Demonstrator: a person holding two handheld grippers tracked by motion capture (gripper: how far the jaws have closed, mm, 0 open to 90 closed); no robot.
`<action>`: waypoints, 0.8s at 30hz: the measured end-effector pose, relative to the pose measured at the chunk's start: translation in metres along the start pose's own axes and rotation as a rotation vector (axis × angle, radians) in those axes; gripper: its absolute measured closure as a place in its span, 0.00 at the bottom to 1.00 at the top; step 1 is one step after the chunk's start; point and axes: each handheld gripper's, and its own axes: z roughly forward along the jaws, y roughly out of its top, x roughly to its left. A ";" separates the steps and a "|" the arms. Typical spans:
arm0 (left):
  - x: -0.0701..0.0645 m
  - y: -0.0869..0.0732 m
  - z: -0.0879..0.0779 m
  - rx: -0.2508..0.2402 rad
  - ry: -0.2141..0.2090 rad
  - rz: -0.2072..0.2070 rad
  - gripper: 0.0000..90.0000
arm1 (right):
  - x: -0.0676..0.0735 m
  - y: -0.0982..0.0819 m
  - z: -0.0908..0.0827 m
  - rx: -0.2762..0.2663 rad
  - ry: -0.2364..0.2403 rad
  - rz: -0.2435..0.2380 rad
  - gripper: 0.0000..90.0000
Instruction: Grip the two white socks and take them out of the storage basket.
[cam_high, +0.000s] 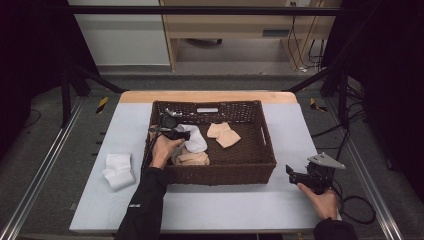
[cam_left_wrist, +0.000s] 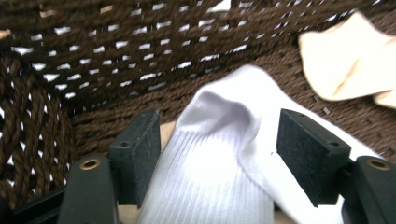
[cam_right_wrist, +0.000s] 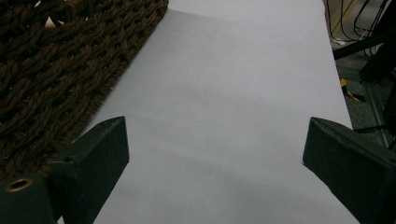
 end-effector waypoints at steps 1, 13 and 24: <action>0.000 -0.001 0.001 0.018 0.001 0.008 0.35 | 0.000 0.000 0.000 0.000 0.001 0.000 0.08; -0.005 0.000 -0.003 0.104 0.007 -0.016 0.82 | 0.000 0.000 0.000 0.002 0.002 -0.002 0.09; -0.007 0.003 -0.017 0.047 -0.037 -0.036 0.99 | 0.000 0.000 -0.001 0.003 0.001 -0.001 0.09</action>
